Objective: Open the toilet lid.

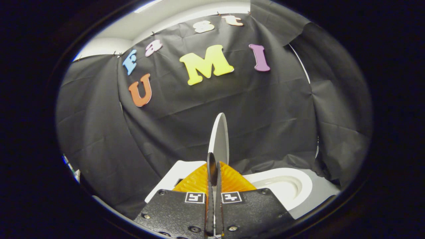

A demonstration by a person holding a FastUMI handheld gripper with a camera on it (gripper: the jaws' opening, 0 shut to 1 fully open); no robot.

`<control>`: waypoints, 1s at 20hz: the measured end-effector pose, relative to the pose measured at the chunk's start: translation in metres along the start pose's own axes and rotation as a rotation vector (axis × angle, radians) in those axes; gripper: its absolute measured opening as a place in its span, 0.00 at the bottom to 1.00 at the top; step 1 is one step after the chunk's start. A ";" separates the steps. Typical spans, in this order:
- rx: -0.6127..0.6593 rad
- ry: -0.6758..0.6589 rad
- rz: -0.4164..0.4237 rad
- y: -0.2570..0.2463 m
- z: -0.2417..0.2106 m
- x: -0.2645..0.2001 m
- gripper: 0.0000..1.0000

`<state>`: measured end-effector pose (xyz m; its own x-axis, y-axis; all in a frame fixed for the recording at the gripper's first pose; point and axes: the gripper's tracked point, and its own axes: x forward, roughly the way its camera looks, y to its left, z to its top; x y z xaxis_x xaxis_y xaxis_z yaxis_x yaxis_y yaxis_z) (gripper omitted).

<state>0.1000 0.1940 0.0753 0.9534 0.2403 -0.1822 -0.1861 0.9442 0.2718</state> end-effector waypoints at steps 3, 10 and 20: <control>-0.032 0.000 0.004 0.014 -0.001 0.004 0.05; -0.063 0.015 0.029 0.050 -0.006 0.012 0.05; -0.226 0.019 0.007 0.098 -0.023 0.026 0.05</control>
<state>0.1009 0.2978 0.0750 0.9477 0.2496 -0.1991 -0.2435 0.9684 0.0547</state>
